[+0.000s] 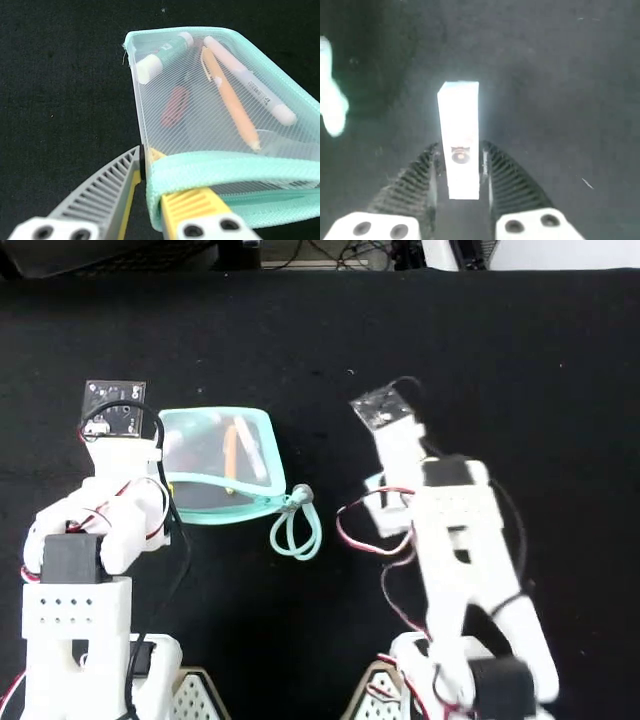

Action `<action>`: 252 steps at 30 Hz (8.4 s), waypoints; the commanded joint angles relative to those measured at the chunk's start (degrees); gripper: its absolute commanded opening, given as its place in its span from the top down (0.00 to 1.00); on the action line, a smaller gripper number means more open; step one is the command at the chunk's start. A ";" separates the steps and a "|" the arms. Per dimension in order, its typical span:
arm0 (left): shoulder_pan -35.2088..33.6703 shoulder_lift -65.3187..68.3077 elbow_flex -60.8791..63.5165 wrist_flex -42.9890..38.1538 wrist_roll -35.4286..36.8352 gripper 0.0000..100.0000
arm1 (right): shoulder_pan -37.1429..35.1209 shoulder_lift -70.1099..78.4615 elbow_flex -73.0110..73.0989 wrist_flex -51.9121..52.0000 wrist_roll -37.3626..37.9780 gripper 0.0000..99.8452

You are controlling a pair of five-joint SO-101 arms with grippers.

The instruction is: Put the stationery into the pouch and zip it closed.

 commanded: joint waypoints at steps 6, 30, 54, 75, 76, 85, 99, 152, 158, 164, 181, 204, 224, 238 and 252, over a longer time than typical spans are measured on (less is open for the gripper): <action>0.04 -0.26 -0.31 -0.88 0.00 0.97 | -2.11 25.10 -12.26 0.00 -3.08 0.99; -0.04 -0.26 -0.22 -0.88 -2.46 0.97 | -7.91 35.82 -27.12 5.80 0.53 0.87; 0.04 -0.18 -0.13 -0.88 -2.37 0.97 | -7.47 18.51 -6.55 -15.12 0.53 0.87; 0.04 -0.18 -0.13 -0.79 -2.46 0.97 | -7.65 29.41 -15.69 -12.40 -0.70 0.87; 0.04 -0.18 -0.13 -0.79 -2.46 0.97 | -7.65 29.41 -15.69 -12.84 -1.41 0.87; 0.04 -0.18 -0.13 -0.70 -2.55 0.97 | -7.38 27.03 -14.46 -13.27 -1.85 0.99; 0.04 -0.18 -0.13 -0.79 -2.55 0.97 | -14.07 -41.63 14.29 -13.45 -1.85 0.99; -0.40 -0.79 -4.44 1.05 0.35 0.97 | -42.81 -30.55 25.63 -68.40 -6.33 0.99; -0.40 -0.79 -4.35 1.05 0.18 0.97 | -42.81 -27.47 24.31 -67.78 -7.21 0.99; -0.40 -0.70 -4.18 1.05 0.18 0.97 | -35.60 -37.41 23.96 -60.31 -7.12 0.99; -0.40 -0.26 -4.18 1.05 0.09 0.97 | 5.01 -44.53 23.87 -8.44 -7.12 0.99; -0.40 -0.26 -4.09 1.14 -1.67 0.97 | 3.60 19.56 -5.93 -10.73 -13.54 0.89; -0.40 -0.70 -2.95 1.05 -2.20 0.97 | 0.97 31.16 -28.62 12.92 -0.44 0.87; -0.40 -0.70 -2.95 1.05 -2.20 0.97 | 0.97 43.38 -35.30 13.19 0.62 0.88; -0.40 -0.70 -2.95 1.05 -2.20 0.97 | -0.62 31.34 -41.27 22.07 0.70 0.99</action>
